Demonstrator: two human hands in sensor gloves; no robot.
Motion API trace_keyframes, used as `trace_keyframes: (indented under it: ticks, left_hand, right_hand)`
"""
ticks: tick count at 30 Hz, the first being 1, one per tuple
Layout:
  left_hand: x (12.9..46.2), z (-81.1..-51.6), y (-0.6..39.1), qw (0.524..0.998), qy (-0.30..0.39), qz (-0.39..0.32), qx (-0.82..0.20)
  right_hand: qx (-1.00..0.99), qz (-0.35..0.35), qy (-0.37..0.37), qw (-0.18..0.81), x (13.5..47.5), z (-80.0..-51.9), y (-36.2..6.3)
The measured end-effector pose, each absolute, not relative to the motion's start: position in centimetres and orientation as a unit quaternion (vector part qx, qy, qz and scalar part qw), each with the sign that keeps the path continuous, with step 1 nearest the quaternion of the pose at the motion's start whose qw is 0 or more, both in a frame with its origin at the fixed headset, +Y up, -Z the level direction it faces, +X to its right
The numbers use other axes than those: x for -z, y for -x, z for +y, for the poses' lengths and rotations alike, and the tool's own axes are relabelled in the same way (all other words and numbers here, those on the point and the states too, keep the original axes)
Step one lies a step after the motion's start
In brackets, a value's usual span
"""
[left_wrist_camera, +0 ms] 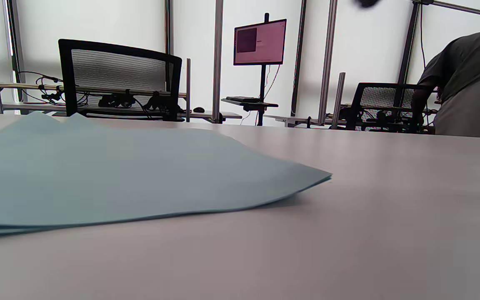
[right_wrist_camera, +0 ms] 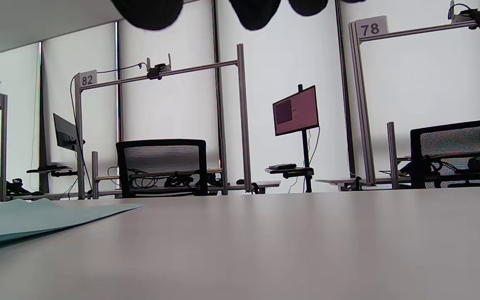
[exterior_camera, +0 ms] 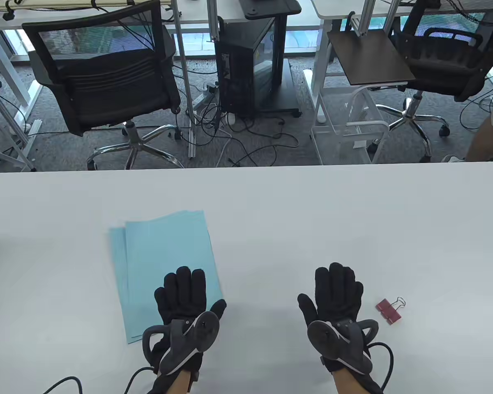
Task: Clip paper with binder clip (Right hand to clip)
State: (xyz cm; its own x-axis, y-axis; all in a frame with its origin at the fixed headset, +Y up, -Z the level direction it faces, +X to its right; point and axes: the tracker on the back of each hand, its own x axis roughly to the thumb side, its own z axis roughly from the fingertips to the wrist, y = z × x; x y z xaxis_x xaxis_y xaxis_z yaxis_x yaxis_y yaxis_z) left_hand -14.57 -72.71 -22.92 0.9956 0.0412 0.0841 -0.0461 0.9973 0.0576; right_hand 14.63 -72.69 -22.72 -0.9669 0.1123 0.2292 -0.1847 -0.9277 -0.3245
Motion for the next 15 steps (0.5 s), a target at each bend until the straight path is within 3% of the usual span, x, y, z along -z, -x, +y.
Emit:
trace_keyframes:
  ticks: [15]
  left_hand:
    - [23.06,-72.84,14.36,0.999,-0.02,-0.047,-0.013]
  right_hand:
    - [-0.979,-0.16,-0.103,0.077,22.71,-72.88,-14.69]
